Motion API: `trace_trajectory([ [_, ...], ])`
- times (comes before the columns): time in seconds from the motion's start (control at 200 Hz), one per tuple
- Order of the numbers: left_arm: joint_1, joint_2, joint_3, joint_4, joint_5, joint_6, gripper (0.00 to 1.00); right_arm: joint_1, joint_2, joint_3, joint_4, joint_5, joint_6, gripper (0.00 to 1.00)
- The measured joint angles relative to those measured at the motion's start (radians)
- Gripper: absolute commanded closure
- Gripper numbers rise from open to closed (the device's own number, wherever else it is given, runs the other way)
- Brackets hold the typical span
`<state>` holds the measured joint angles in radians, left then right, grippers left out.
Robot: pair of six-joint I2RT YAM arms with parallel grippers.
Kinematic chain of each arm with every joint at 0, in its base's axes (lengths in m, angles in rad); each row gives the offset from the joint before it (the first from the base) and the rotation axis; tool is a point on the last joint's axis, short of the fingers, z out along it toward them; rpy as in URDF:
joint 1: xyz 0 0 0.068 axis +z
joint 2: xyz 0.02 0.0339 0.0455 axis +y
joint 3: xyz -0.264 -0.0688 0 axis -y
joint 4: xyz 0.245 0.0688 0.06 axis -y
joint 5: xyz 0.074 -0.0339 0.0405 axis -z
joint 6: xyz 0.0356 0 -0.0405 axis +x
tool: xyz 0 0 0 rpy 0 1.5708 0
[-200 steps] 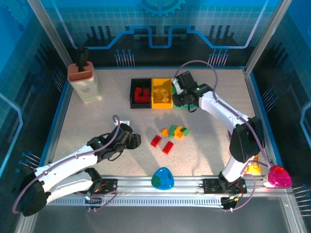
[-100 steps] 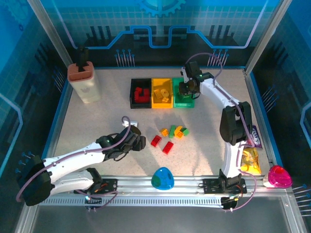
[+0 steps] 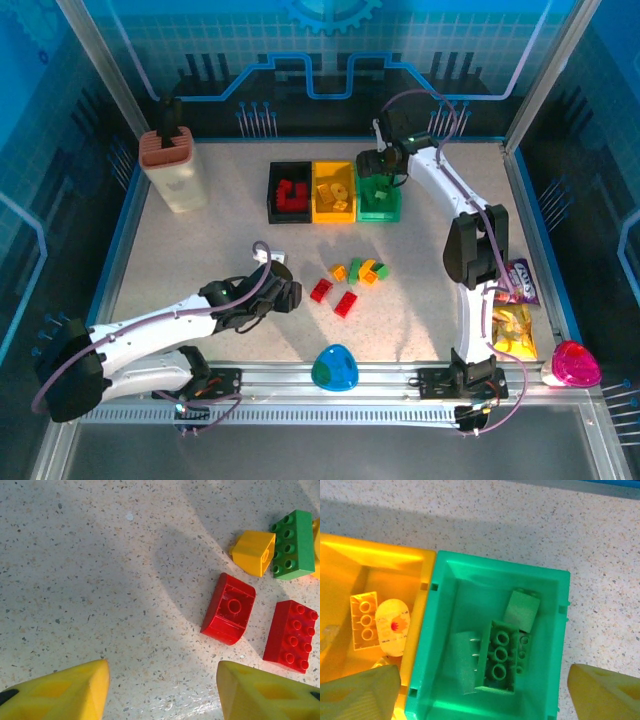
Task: Sort the legos into containers by color
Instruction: Place the lego in the container, then pick up the lego from the center of the table.
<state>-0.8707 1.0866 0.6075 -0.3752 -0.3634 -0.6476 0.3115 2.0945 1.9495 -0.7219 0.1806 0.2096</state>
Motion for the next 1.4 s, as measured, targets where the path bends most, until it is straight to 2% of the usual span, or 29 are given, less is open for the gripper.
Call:
trace_trajectory([
  [0.16, -0.005, 0.014, 0.013, 0.008, 0.000, 0.012, 0.38, 0.005, -0.101, -0.185, 0.038, 0.002, 0.005, 0.07],
  [0.3, -0.005, 0.063, 0.047, 0.016, 0.006, 0.041, 0.36, 0.011, -0.275, -0.414, 0.104, -0.008, 0.027, 0.07],
  [0.485, -0.006, 0.183, 0.151, 0.027, 0.041, 0.096, 0.36, 0.017, -0.520, -0.687, 0.200, -0.037, 0.069, 0.08],
  [0.66, -0.006, 0.344, 0.307, 0.041, 0.093, 0.154, 0.38, 0.017, -0.655, -0.859, 0.254, -0.067, 0.106, 0.10],
  [0.981, -0.007, 0.635, 0.565, 0.003, 0.225, 0.233, 0.49, 0.009, -0.802, -1.043, 0.296, -0.090, 0.148, 0.10],
  [1.146, -0.010, 0.696, 0.593, -0.031, 0.267, 0.240, 0.54, -0.007, -0.830, -1.102, 0.311, -0.107, 0.162, 0.11],
  [1.401, -0.011, 0.764, 0.641, -0.056, 0.302, 0.250, 0.54, -0.014, -0.831, -1.125, 0.335, -0.119, 0.176, 0.11],
])
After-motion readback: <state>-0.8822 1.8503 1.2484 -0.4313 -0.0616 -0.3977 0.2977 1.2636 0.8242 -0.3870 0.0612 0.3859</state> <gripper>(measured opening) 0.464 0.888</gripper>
